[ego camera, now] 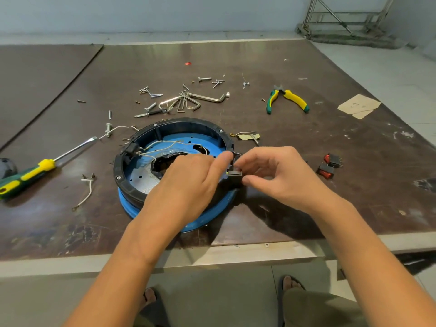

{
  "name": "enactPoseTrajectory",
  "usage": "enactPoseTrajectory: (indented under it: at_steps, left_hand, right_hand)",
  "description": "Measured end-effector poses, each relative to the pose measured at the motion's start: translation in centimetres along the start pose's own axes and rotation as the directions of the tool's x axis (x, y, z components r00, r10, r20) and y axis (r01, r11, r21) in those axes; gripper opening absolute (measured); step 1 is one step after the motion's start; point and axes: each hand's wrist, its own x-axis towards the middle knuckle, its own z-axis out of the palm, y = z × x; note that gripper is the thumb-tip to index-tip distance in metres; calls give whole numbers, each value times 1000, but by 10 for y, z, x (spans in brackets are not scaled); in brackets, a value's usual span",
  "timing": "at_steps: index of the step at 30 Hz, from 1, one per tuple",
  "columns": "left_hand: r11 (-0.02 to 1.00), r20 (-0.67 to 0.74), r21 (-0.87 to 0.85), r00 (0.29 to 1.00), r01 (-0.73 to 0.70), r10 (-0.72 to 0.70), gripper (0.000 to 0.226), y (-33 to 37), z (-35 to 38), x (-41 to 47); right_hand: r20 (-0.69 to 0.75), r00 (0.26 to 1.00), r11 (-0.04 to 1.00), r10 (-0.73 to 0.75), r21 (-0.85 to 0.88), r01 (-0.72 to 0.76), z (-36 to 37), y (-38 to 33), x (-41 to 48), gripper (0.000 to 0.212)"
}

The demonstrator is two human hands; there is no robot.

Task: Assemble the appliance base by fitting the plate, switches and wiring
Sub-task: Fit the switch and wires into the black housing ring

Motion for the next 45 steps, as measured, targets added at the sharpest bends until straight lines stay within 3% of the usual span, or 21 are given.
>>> enactPoseTrajectory:
  at_steps: [5,16,25,29,33,38,45]
  left_hand:
    - [995,49,77,996,69,-73,31,-2,4,2]
    - [999,47,35,999,13,-14,30,1,-1,-1]
    - [999,130,32,992,-12,8,32,3,-2,-3]
    - [999,128,20,991,-39,36,35,2,-2,-3]
    - [992,144,90,986,-94,81,31,2,-1,-2]
    - [979,151,149,982,-137,114,28,0,0,0]
    - [979,97,162,990,-120,105,32,-3,4,-1]
  right_hand:
    - [-12,1000,1000,-7,-22,6,4,-2,1,21]
    - [-83,996,999,32,25,-30,15,6,2,13]
    - [-131,991,999,29,39,-24,22,4,9,9]
    - [-82,996,999,33,32,-30,18,1,10,19]
    - [-42,998,999,50,17,-49,17,1,10,25]
    - [-95,993,998,67,5,-67,23,-1,10,26]
    - [-102,990,993,98,69,-91,23,0,13,22]
